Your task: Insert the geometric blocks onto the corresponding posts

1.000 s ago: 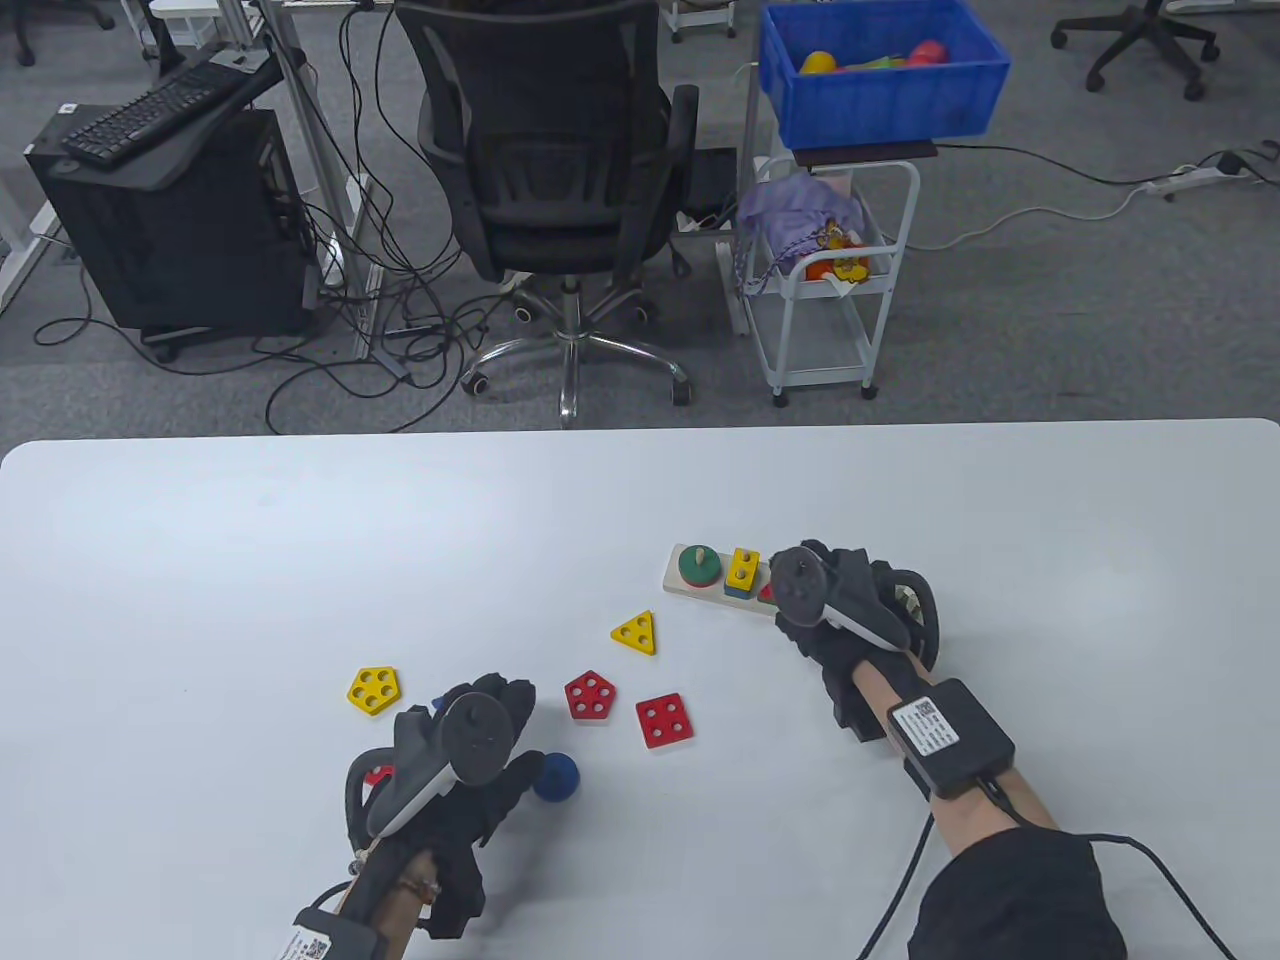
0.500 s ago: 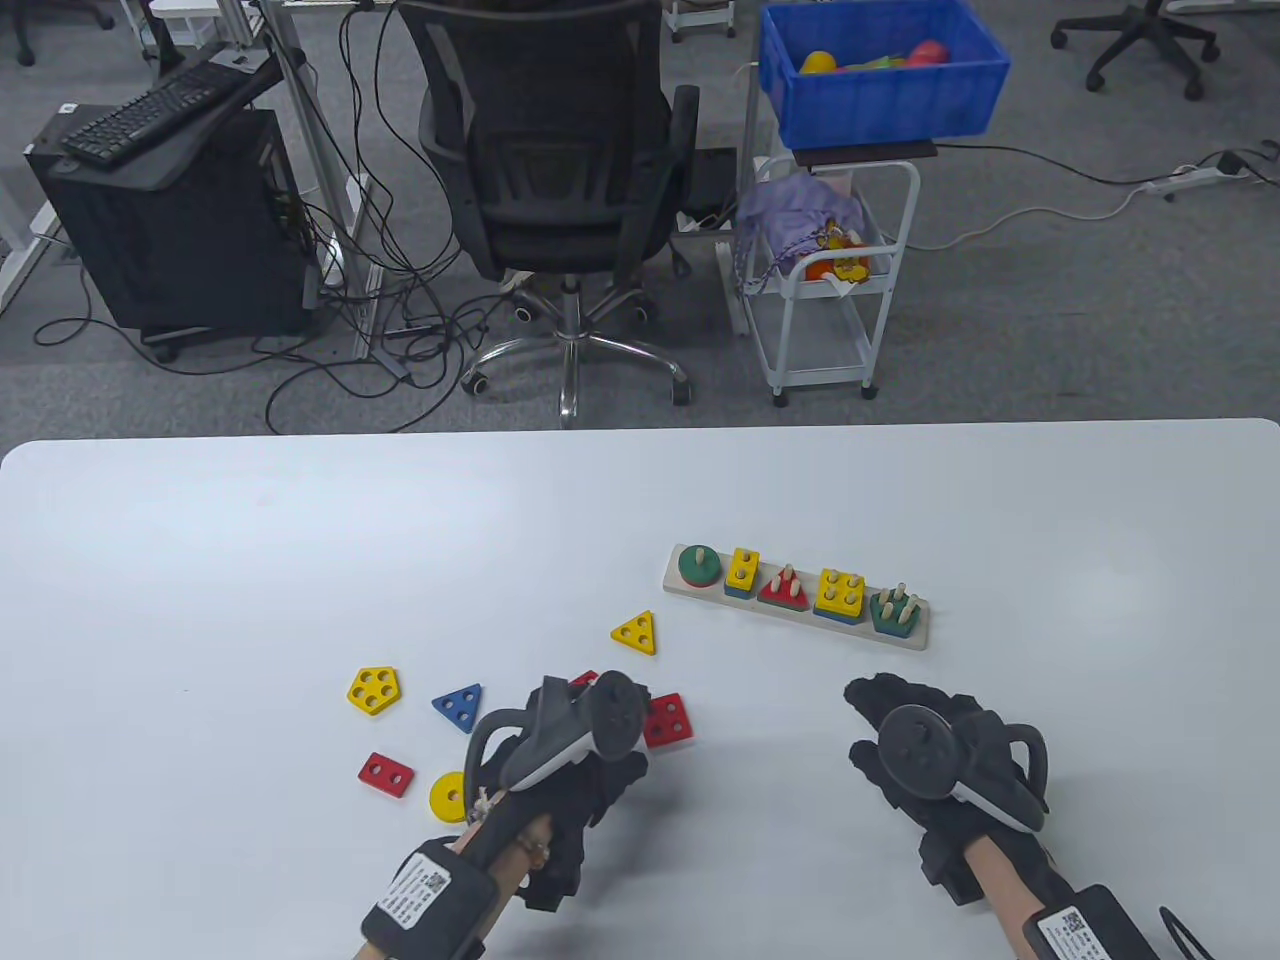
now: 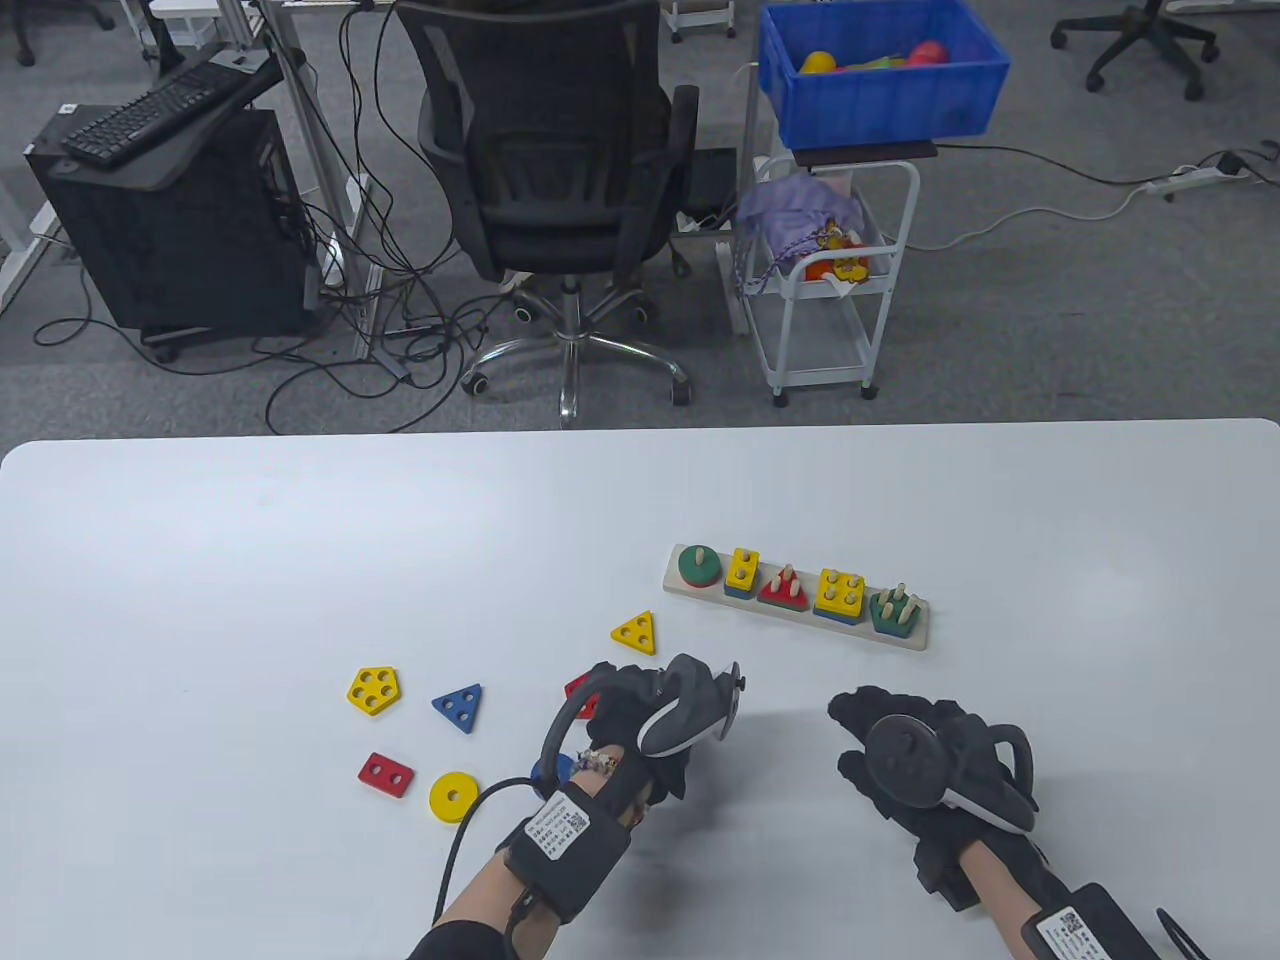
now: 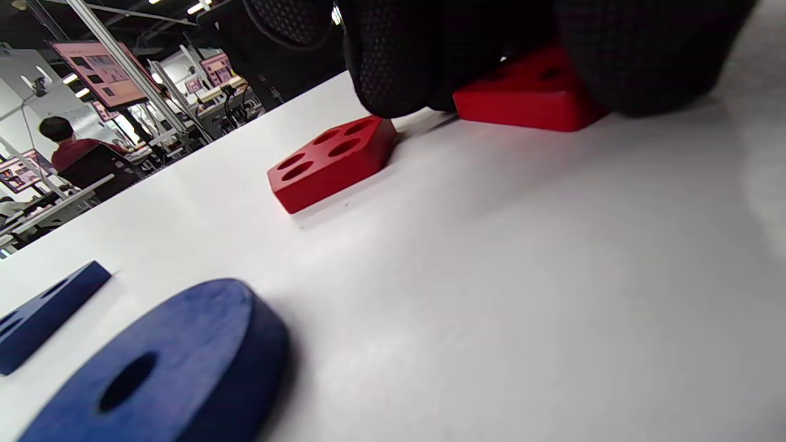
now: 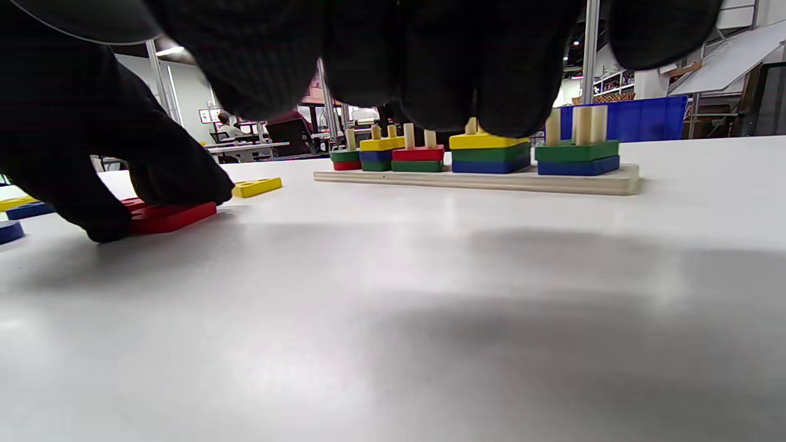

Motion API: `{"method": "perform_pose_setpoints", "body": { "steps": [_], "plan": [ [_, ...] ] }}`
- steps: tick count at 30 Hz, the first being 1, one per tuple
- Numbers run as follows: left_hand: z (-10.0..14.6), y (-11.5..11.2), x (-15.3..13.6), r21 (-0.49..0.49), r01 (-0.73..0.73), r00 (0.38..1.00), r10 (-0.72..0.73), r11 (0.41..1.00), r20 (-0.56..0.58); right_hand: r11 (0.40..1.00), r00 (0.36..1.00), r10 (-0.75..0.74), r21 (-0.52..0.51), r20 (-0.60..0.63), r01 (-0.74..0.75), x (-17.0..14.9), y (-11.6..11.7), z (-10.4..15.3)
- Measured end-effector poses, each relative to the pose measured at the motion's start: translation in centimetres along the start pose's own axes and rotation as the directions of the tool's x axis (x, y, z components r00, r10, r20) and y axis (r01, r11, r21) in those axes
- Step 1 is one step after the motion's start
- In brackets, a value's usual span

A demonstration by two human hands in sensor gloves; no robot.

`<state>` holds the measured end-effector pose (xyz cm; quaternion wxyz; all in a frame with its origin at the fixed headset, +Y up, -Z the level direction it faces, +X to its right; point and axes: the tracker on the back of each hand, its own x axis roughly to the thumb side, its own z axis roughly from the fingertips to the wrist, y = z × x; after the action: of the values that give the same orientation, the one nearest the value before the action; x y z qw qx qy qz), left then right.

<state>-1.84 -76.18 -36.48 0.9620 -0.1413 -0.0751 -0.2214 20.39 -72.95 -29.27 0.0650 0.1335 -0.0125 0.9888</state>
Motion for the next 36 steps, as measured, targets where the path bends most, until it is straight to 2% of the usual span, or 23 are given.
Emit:
{"method": "perform_pose_setpoints", "body": {
  "steps": [5, 8, 10, 12, 14, 15, 16, 18, 19, 20, 22, 24, 27, 29, 31, 34, 35, 36],
  "plan": [
    [0.6, 0.4, -0.7, 0.041, -0.100, 0.993, 0.097, 0.994, 0.066, 1.000, 1.000, -0.001, -0.012, 0.013, 0.001, 0.3, 0.1, 0.1],
    [2.2, 2.0, -1.2, 0.040, -0.341, 0.927, 0.329, 0.939, 0.179, 0.998, 0.998, -0.041, -0.048, 0.052, 0.043, 0.9, 0.0, 0.2],
    [3.2, 2.9, -1.3, -0.054, -0.576, 0.783, 0.570, 0.815, 0.249, 0.990, 0.986, -0.115, -0.070, 0.122, 0.124, 1.5, -0.2, 0.3],
    [3.9, 3.4, -1.4, -0.194, -0.766, 0.560, 0.785, 0.612, 0.265, 0.967, 0.964, -0.204, -0.117, 0.171, 0.226, 2.1, -0.5, 0.7],
    [4.2, 3.4, -1.4, -0.310, -0.848, 0.369, 0.899, 0.430, 0.237, 0.935, 0.938, -0.268, -0.176, 0.219, 0.308, 2.5, -1.0, 1.1],
    [4.3, 3.3, -1.3, -0.352, -0.860, 0.307, 0.926, 0.368, 0.219, 0.921, 0.927, -0.290, -0.195, 0.239, 0.338, 2.7, -1.3, 1.2],
    [4.3, 3.0, -1.2, -0.410, -0.868, 0.217, 0.957, 0.280, 0.192, 0.907, 0.916, -0.306, -0.211, 0.259, 0.363, 2.9, -1.5, 1.4],
    [4.5, 2.6, -1.0, -0.488, -0.860, 0.091, 0.986, 0.148, 0.139, 0.888, 0.906, -0.328, -0.239, 0.268, 0.392, 3.1, -1.8, 1.6],
    [4.5, 2.4, -0.9, -0.524, -0.846, 0.044, 0.992, 0.098, 0.114, 0.877, 0.900, -0.339, -0.255, 0.275, 0.408, 3.1, -1.9, 1.6],
    [4.6, 2.3, -0.8, -0.543, -0.836, 0.019, 0.994, 0.074, 0.107, 0.864, 0.894, -0.350, -0.273, 0.280, 0.424, 3.2, -2.0, 1.7],
    [4.6, 2.0, -0.7, -0.566, -0.823, -0.023, 0.993, 0.046, 0.115, 0.834, 0.876, -0.371, -0.304, 0.308, 0.460, 3.3, -2.1, 1.8],
    [4.7, 1.9, -0.7, -0.590, -0.807, -0.058, 0.994, 0.008, 0.093, 0.830, 0.879, -0.364, -0.321, 0.307, 0.456, 3.3, -2.2, 2.0],
    [4.6, 1.7, -0.7, -0.616, -0.788, -0.081, 0.992, -0.002, 0.100, 0.820, 0.877, -0.363, -0.338, 0.316, 0.461, 3.4, -2.3, 2.2],
    [4.6, 1.7, -0.9, -0.609, -0.791, -0.059, 0.983, 0.061, 0.175, 0.829, 0.883, -0.336, -0.342, 0.328, 0.443, 3.6, -2.4, 2.3],
    [5.0, 1.9, -1.4, -0.559, -0.809, 0.029, 0.963, 0.181, 0.270, 0.835, 0.891, -0.307, -0.355, 0.334, 0.420, 3.7, -2.5, 2.3],
    [5.9, 2.1, -3.3, -0.389, -0.863, 0.174, 0.914, 0.321, 0.367, 0.848, 0.904, -0.308, -0.346, 0.295, 0.402, 3.0, -2.5, 2.0],
    [6.2, 1.9, -4.5, -0.303, -0.870, 0.262, 0.884, 0.390, 0.387, 0.860, 0.916, -0.299, -0.342, 0.266, 0.380, 2.4, -2.5, 1.8],
    [6.5, 1.8, -5.4, -0.248, -0.864, 0.324, 0.861, 0.439, 0.392, 0.867, 0.923, -0.293, -0.339, 0.249, 0.366, 2.0, -2.5, 1.5]
  ]
}}
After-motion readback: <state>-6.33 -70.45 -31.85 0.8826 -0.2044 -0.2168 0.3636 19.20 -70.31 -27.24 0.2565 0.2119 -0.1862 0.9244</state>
